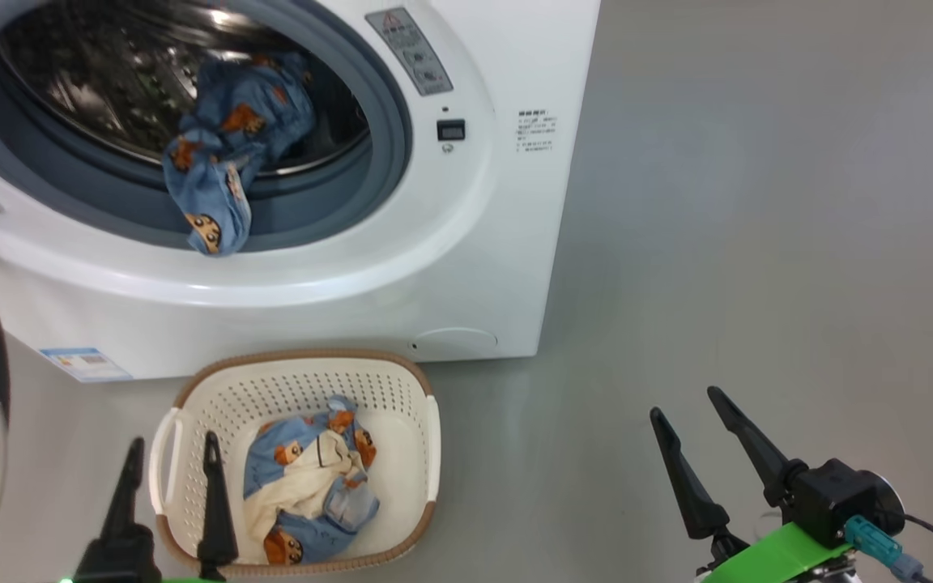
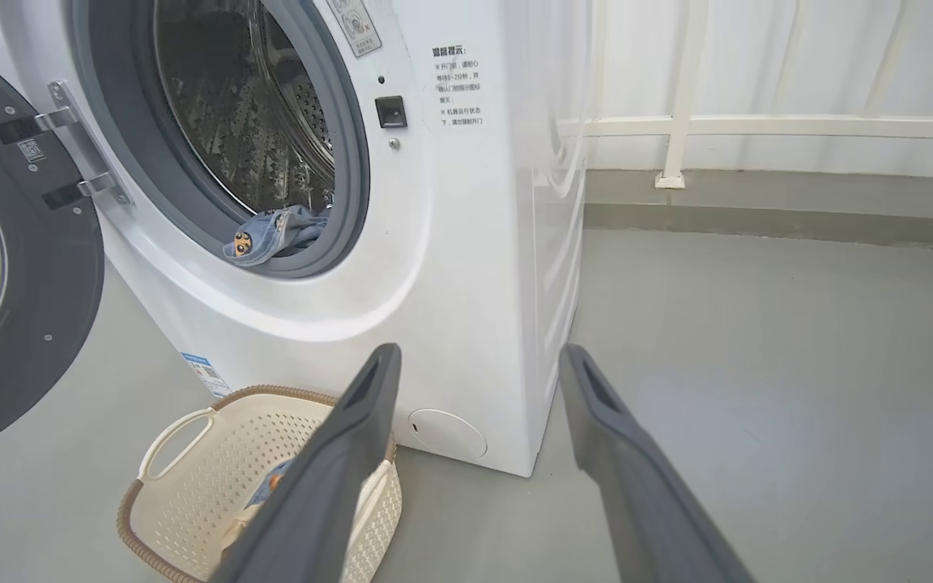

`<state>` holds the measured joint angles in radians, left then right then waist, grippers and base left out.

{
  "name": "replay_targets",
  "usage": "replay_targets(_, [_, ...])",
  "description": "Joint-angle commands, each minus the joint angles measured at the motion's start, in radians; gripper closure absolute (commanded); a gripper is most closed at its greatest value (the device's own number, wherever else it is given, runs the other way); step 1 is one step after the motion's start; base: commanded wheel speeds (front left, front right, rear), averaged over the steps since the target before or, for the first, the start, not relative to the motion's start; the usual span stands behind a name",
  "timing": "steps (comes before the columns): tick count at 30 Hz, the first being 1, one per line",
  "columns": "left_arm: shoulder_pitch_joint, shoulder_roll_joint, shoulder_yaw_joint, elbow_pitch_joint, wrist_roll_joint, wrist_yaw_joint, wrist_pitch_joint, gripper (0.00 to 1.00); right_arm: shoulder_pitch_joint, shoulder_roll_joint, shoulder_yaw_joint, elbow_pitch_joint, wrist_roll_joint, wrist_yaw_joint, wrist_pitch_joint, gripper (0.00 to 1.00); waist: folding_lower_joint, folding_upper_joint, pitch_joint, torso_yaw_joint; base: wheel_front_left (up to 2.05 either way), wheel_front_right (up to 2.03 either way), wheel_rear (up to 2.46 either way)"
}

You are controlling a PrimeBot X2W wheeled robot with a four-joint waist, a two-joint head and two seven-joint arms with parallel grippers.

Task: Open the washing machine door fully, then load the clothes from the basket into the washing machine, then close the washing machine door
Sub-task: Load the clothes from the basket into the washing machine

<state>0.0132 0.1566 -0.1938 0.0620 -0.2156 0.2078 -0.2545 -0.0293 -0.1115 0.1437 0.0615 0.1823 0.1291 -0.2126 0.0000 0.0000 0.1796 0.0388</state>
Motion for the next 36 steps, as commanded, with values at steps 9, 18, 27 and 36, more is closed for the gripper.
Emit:
replay_targets(9, [0.038,0.015,0.017,-0.032,-0.021,-0.006,0.017,0.0,0.047,0.016,0.012,-0.051,-0.016,0.002,0.017,0.0,0.0,0.0,-0.097,0.006,0.0,0.0,0.0])
replay_targets(18, [0.037,0.018,0.015,-0.014,-0.043,-0.013,0.031,0.0,0.062,0.026,0.012,-0.071,-0.023,0.002,0.026,0.0,0.0,0.0,-0.105,-0.005,0.0,0.0,0.0])
replay_targets(27, [0.026,0.021,0.015,-0.001,-0.057,-0.015,0.033,0.0,0.062,0.032,0.012,-0.08,-0.025,0.002,0.027,0.0,0.0,0.0,-0.093,-0.011,0.0,0.0,0.0])
replay_targets(36, [-0.002,0.016,0.013,0.025,-0.069,-0.015,0.028,0.0,0.053,0.035,0.009,-0.086,-0.027,0.002,0.027,0.0,0.0,0.0,-0.072,-0.013,0.0,0.0,0.0])
